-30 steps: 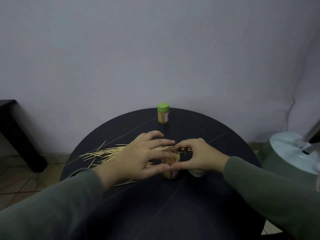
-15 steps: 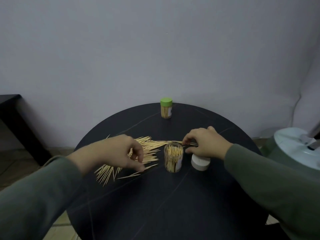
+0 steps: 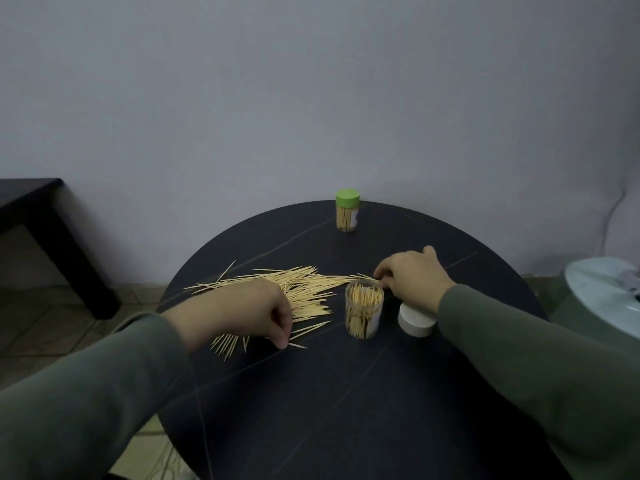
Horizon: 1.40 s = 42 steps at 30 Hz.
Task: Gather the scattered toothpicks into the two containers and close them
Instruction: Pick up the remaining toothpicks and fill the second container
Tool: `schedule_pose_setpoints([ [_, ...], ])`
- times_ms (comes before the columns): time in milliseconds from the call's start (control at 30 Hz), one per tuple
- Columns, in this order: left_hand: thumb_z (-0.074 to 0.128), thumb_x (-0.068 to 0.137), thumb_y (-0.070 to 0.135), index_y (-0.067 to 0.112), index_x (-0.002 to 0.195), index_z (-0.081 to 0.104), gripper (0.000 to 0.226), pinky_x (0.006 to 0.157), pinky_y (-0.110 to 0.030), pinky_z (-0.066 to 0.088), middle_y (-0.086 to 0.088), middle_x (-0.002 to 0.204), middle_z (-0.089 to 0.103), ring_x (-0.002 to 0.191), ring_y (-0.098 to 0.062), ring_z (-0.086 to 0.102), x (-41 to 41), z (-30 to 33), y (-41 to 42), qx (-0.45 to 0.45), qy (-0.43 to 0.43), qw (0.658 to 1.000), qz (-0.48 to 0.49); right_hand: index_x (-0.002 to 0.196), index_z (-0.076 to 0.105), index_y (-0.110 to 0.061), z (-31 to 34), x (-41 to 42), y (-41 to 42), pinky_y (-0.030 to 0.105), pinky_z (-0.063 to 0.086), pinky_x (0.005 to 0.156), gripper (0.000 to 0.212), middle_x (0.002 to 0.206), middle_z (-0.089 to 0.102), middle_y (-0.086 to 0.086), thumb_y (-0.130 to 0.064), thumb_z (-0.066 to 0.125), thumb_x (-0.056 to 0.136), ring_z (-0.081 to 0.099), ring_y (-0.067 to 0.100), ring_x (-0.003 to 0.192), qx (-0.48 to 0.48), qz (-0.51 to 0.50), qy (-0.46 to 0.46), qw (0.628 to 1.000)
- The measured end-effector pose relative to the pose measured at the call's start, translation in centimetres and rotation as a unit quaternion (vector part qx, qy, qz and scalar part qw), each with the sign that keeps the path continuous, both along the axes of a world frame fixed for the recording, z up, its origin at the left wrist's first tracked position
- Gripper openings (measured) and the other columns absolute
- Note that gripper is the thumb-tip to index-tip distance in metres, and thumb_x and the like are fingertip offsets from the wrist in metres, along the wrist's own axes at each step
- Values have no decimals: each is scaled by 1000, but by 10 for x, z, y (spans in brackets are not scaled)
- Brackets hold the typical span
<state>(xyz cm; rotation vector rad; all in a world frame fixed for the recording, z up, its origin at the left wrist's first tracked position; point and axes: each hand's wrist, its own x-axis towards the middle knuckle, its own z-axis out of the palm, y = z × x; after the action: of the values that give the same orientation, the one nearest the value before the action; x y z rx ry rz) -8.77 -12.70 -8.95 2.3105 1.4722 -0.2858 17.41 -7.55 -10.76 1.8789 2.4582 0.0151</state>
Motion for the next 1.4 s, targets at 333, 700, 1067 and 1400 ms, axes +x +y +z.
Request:
schedule_pose_setpoints([
  [333, 73, 80, 45, 37, 93, 62, 18, 76, -27, 46, 15, 105, 56, 97, -7, 54, 24, -15, 7, 152, -51, 986, 54, 118, 64, -32, -7, -7, 1, 42, 26, 102, 29, 116, 64, -12, -45, 51, 96, 55, 11, 109, 23, 49, 81, 995],
  [700, 65, 86, 52, 37, 119, 65, 37, 86, -30, 50, 13, 119, 63, 109, -10, 57, 31, -6, 21, 158, 57, 983, 70, 126, 62, -32, -5, -27, 17, 42, 28, 97, 35, 120, 61, -5, -47, 54, 94, 52, 16, 111, 6, 119, 60, 991],
  [1067, 55, 95, 41, 35, 115, 68, 25, 86, -32, 51, 7, 116, 62, 107, -14, 58, 49, -7, 29, 167, 91, 982, 21, 123, 63, -38, -11, -27, 26, 39, 26, 95, 36, 123, 58, -10, -54, 49, 94, 45, 12, 109, 14, 180, 52, 982],
  [1400, 55, 94, 42, 31, 116, 69, 28, 76, -28, 50, 7, 111, 66, 101, -13, 62, 50, -6, 30, 177, 111, 977, 35, 126, 60, -39, -6, -2, 17, 40, 27, 98, 34, 124, 60, -12, -49, 47, 97, 46, 11, 111, 42, 145, 21, 988],
])
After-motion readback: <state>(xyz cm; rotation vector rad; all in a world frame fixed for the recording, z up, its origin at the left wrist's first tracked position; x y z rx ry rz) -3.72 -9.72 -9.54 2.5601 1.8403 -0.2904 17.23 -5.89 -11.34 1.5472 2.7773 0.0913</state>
